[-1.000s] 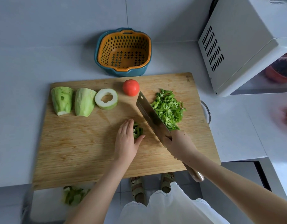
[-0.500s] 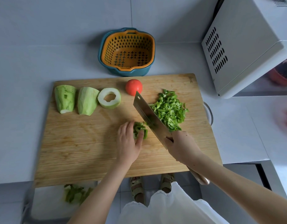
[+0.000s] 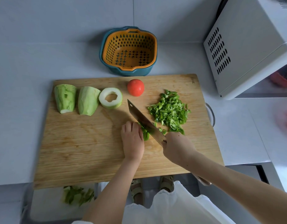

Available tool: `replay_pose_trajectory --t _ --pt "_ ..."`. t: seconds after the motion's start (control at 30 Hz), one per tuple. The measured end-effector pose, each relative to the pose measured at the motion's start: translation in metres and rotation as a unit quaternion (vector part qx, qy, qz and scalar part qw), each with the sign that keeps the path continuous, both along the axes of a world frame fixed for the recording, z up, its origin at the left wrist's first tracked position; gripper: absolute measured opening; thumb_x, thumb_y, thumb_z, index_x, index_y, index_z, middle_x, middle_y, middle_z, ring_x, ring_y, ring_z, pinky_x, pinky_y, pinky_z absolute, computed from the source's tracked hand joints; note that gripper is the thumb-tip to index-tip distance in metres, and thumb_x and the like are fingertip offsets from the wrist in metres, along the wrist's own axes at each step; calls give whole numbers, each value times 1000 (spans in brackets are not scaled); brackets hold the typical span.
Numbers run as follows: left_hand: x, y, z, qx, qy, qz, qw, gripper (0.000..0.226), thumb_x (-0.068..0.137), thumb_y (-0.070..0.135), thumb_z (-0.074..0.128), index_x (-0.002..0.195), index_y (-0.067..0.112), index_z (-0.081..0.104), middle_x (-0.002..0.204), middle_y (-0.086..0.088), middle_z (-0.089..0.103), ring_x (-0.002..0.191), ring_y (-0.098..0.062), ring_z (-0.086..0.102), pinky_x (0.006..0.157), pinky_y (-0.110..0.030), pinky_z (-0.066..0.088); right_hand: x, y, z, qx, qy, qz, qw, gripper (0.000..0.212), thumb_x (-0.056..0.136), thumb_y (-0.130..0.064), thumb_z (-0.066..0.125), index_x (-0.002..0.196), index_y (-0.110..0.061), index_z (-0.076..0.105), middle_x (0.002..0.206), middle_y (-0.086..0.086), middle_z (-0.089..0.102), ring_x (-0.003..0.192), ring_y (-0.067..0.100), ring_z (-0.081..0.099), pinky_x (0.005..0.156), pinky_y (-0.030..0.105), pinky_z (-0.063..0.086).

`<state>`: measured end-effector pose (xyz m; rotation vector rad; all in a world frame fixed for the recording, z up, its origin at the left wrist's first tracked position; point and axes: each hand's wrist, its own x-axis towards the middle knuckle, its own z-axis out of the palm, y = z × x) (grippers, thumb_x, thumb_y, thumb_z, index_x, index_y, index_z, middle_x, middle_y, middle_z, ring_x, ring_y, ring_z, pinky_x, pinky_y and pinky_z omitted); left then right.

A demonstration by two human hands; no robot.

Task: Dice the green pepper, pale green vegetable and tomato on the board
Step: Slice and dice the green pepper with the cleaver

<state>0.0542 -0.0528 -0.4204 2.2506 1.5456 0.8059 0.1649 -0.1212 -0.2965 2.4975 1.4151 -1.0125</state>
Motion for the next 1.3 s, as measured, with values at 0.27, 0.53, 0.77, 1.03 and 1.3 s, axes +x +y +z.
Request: replay_pose_trajectory --t 0.27,0.53,0.77,1.03,1.3 --pt "1 0 7 -47 -49 8 998 15 92 9 45 78 9 49 82 -8 50 77 -23 48 72 -39 48 -1 15 -18 47 64 -61 995 34 94 -17 44 60 -15 38 59 -1 41 50 14 40 43 22 27" --pt "1 -1 7 -17 -15 9 1000 22 91 9 30 82 4 49 79 -16 52 79 -35 54 85 -50 49 -6 -7 0 22 19 -1 1000 36 95 -19 41 61 -18 34 62 -2 42 54 14 41 44 24 28" --pt "2 -2 9 -16 -35 -17 999 10 87 9 31 86 14 40 85 -14 52 79 -33 51 79 -46 50 -18 10 -17 13 14 -27 999 23 90 -8 45 67 -12 42 63 -1 41 64 21 49 45 24 32" --pt "-1 -1 6 -52 -111 22 992 18 93 16 31 81 11 43 82 -11 48 79 -25 46 80 -41 42 -6 -2 -10 51 46 -52 996 37 94 -17 42 58 -17 34 58 -2 40 49 12 36 43 24 24" --pt "-2 -2 -5 -49 -13 18 999 20 87 11 28 88 5 47 89 -16 53 87 -33 51 89 -41 37 -13 -1 -3 7 16 -7 1000 33 93 -12 43 61 -17 36 62 -2 42 53 12 40 43 22 29"
